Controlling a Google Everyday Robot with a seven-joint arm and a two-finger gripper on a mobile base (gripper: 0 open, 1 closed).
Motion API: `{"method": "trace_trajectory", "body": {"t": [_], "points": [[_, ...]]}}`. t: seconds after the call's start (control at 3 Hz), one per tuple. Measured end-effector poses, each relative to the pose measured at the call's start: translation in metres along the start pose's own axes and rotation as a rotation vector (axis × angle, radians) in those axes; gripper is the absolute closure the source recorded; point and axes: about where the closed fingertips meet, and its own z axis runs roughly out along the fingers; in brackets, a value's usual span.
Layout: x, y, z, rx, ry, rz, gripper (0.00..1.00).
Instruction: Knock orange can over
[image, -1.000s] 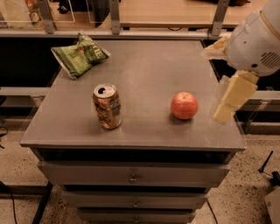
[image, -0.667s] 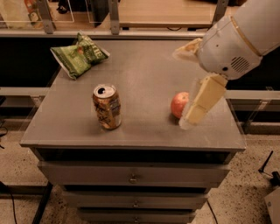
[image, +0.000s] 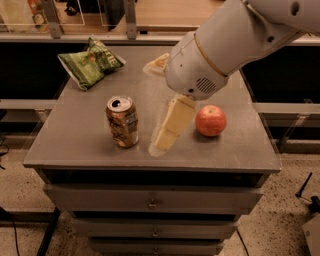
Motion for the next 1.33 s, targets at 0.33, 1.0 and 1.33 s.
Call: {"method": "trace_trajectory", "body": {"t": [0.33, 1.0, 1.33], "points": [[-0.003, 0.0, 0.003, -0.002, 0.0, -0.008, 0.0], [0.006, -0.025, 0.028, 0.035, -0.095, 0.09, 0.0], [0.017, -0.042, 0.044, 0.085, -0.142, 0.135, 0.0]]}}
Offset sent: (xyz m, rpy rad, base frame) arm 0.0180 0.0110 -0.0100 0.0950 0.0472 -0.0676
